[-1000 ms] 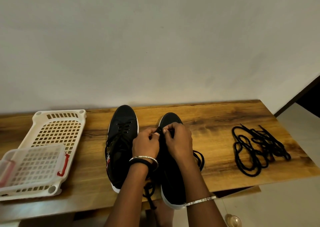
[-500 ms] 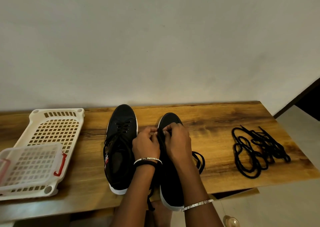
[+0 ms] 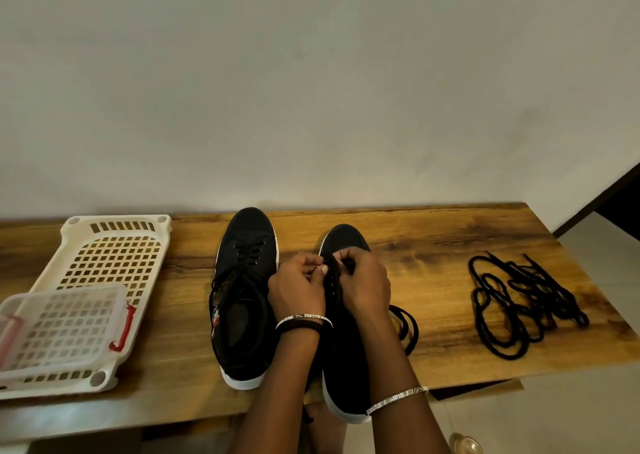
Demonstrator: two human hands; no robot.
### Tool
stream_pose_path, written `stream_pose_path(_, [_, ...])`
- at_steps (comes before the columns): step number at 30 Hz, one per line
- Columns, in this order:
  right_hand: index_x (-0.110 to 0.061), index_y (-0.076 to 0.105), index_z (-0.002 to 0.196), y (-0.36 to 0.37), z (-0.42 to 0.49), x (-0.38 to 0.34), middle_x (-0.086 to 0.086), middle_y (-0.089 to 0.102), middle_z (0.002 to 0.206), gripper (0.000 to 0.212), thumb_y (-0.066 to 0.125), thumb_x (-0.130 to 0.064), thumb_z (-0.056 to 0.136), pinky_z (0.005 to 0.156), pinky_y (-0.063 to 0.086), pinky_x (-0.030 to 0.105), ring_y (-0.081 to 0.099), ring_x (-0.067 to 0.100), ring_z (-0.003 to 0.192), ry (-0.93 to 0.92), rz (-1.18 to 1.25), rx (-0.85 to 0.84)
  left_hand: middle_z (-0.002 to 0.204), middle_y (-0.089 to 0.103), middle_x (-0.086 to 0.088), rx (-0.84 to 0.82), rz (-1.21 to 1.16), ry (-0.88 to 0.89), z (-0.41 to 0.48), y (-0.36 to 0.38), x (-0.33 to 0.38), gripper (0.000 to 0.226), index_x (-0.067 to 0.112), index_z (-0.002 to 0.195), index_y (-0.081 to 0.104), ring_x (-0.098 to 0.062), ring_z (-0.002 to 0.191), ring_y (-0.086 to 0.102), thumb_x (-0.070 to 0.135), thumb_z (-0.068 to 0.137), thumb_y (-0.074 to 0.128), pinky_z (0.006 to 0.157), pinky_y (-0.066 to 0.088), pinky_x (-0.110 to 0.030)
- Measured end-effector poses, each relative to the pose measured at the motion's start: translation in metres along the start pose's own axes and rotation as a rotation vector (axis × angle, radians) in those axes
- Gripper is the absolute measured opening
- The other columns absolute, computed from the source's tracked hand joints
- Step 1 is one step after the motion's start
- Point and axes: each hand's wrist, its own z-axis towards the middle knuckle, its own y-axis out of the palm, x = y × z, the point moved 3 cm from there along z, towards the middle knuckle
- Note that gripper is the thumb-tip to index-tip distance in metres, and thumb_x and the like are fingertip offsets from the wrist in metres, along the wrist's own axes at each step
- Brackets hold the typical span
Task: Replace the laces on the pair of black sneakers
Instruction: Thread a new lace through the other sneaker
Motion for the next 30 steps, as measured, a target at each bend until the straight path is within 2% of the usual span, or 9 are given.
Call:
stream_pose_path(5, [-0.033, 0.076, 0.083, -0.003, 0.004, 0.007, -0.014, 0.074, 0.089, 0.014, 0.073, -0.022, 0.091, 0.081, 0.057, 0.034, 0.069, 0.007, 0.088, 0.006, 0.188, -0.028, 0.089, 0.075, 0.005, 0.013, -0.006, 0.038, -0.001, 0.0, 0.0, 0.015, 0.022, 0.101, 0.075, -0.011, 0.083, 0.07, 0.015, 0.088, 0.071, 0.08, 0.058, -0.031])
stream_pose_path(8, [-0.03, 0.081, 0.09, -0.007, 0.004, 0.01, -0.012, 0.076, 0.092, 0.013, 0.075, -0.018, 0.089, 0.089, 0.058, 0.038, 0.07, 0.007, 0.093, -0.014, 0.315, -0.1, 0.085, 0.073, 0.004, 0.021, 0.023, 0.056, -0.001, -0.002, 0.001, 0.006, 0.022, 0.093, 0.073, -0.012, 0.078, 0.068, 0.018, 0.091, 0.069, 0.071, 0.053, -0.025])
stream_pose_path(15, [-0.022, 0.078, 0.11, -0.016, 0.003, 0.014, -0.008, 0.075, 0.101, 0.029, 0.073, -0.004, 0.088, 0.09, 0.055, 0.02, 0.066, -0.004, 0.092, -0.06, 0.277, -0.216, 0.073, 0.054, 0.002, 0.101, 0.157, 0.196, -0.001, -0.017, 0.017, 0.01, 0.013, 0.095, 0.045, -0.019, 0.063, 0.057, 0.02, 0.103, 0.043, 0.055, 0.042, -0.032])
stream_pose_path(18, [-0.022, 0.08, 0.105, -0.016, 0.005, 0.017, -0.015, 0.073, 0.094, 0.022, 0.075, -0.01, 0.088, 0.08, 0.052, 0.011, 0.063, -0.011, 0.085, -0.053, 0.286, -0.198, 0.075, 0.062, -0.002, 0.174, -0.084, 0.147, 0.007, -0.036, 0.024, 0.014, 0.01, 0.099, 0.046, -0.021, 0.066, 0.066, 0.02, 0.105, 0.038, 0.053, 0.05, -0.032])
stream_pose_path(21, [-0.023, 0.081, 0.101, -0.015, 0.006, 0.02, -0.012, 0.075, 0.099, 0.015, 0.075, -0.017, 0.089, 0.088, 0.054, 0.022, 0.066, -0.003, 0.093, -0.041, 0.308, -0.178, 0.083, 0.073, -0.005, 0.031, -0.708, -0.056, 0.018, -0.053, 0.025, 0.016, 0.008, 0.105, 0.047, -0.02, 0.076, 0.073, 0.018, 0.107, 0.034, 0.07, 0.059, -0.032])
stream_pose_path(23, [-0.021, 0.081, 0.099, -0.015, 0.007, 0.02, -0.01, 0.075, 0.098, 0.013, 0.075, -0.017, 0.089, 0.088, 0.053, 0.024, 0.067, 0.001, 0.095, -0.036, 0.31, -0.172, 0.068, 0.068, -0.001, 0.005, -0.944, -0.083, 0.024, -0.067, 0.024, 0.016, 0.007, 0.103, 0.049, -0.018, 0.062, 0.067, 0.016, 0.107, 0.035, 0.068, 0.058, -0.036])
stream_pose_path(25, [-0.02, 0.081, 0.097, -0.013, 0.007, 0.019, -0.012, 0.073, 0.092, 0.01, 0.075, -0.015, 0.089, 0.081, 0.05, 0.018, 0.065, 0.0, 0.09, -0.05, 0.276, -0.157, 0.057, 0.055, 0.004, 0.025, -1.007, -0.072, 0.03, -0.08, 0.018, 0.016, 0.013, 0.093, 0.049, -0.011, 0.051, 0.051, 0.016, 0.106, 0.039, 0.057, 0.054, -0.031])
stream_pose_path(27, [-0.019, 0.08, 0.095, -0.011, 0.008, 0.017, -0.012, 0.072, 0.087, 0.009, 0.074, -0.014, 0.09, 0.073, 0.048, 0.013, 0.064, -0.003, 0.084, -0.068, 0.24, -0.141, 0.06, 0.048, 0.006, 0.05, -0.862, 0.008, 0.035, -0.091, 0.011, 0.016, 0.017, 0.091, 0.052, -0.006, 0.052, 0.043, 0.019, 0.105, 0.044, 0.053, 0.043, -0.027])
stream_pose_path(30, [-0.02, 0.079, 0.094, -0.008, 0.009, 0.017, -0.012, 0.072, 0.084, 0.011, 0.073, -0.012, 0.091, 0.069, 0.048, 0.01, 0.065, -0.004, 0.081, -0.075, 0.22, -0.135, 0.076, 0.06, 0.002, 0.063, -0.27, 0.277, 0.033, -0.109, 0.015, 0.012, 0.023, 0.103, 0.062, -0.009, 0.067, 0.054, 0.031, 0.1, 0.055, 0.063, 0.042, -0.029])
